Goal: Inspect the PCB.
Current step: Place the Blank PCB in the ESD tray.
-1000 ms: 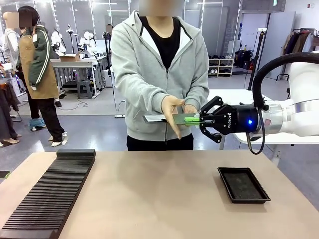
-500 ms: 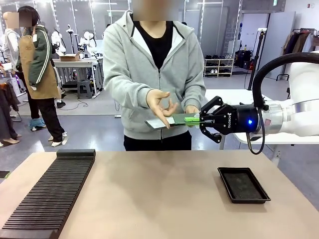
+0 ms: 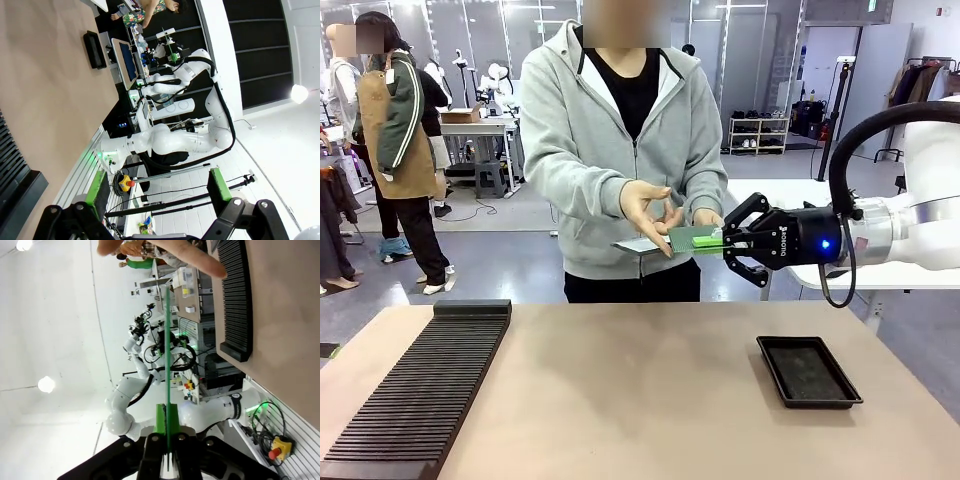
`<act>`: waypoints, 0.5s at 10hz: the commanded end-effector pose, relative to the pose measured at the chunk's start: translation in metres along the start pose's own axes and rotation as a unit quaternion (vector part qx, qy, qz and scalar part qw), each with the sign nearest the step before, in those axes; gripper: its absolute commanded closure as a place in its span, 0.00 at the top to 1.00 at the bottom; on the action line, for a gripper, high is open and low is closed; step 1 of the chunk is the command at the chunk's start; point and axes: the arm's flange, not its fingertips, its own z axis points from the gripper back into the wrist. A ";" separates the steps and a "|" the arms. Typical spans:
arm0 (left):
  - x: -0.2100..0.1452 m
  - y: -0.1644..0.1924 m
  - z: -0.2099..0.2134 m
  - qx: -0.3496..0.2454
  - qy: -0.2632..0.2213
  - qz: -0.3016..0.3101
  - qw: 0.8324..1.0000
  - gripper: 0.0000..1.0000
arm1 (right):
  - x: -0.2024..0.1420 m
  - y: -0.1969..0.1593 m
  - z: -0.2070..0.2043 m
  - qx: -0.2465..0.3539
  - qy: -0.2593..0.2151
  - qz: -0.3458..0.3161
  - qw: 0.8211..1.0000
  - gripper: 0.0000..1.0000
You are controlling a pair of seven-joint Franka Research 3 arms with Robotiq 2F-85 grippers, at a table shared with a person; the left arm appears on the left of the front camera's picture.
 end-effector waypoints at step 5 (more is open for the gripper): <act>-0.001 -0.001 0.001 0.000 0.000 0.001 1.000 1.00 | 0.003 0.003 0.072 -0.109 -0.065 0.098 0.987 0.03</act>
